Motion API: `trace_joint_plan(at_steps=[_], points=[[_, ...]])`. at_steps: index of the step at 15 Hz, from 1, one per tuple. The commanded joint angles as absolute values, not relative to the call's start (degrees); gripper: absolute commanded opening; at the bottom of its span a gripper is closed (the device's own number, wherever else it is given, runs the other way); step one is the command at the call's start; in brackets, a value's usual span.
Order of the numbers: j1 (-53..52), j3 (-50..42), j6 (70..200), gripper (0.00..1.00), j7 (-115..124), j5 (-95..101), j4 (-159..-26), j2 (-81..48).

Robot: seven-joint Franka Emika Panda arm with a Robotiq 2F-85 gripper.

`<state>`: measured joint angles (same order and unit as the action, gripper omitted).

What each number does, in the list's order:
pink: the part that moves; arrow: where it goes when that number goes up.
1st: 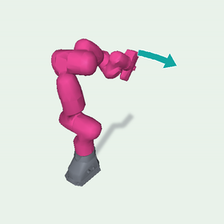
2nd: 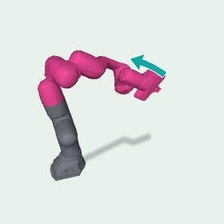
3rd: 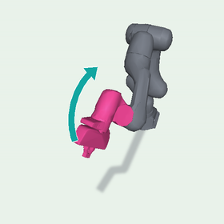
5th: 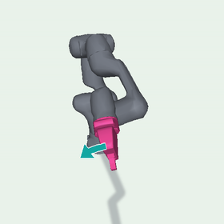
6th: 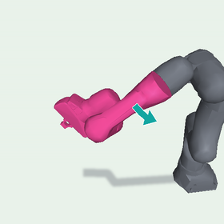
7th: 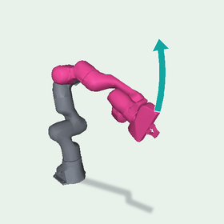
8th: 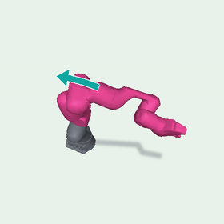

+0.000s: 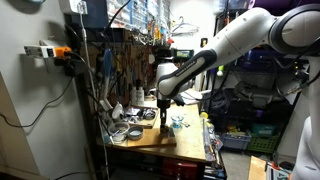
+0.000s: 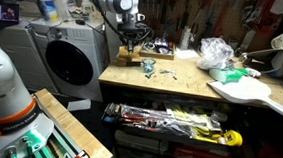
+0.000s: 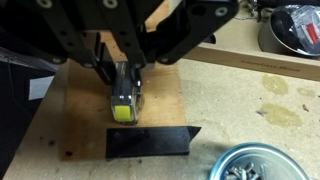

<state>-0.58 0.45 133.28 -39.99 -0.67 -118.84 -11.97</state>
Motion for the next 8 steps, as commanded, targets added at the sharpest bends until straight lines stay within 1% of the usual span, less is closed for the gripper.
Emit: trace_joint_plan(at_steps=[1,5,8], points=[[1.46,1.17,124.26,0.06,-39.89,-2.29,-119.5,-6.14],[3.4,-1.28,110.67,0.06,-38.92,-4.59,-121.76,2.86],[5.5,-4.87,107.52,0.06,-37.92,-4.51,-123.51,7.99]])
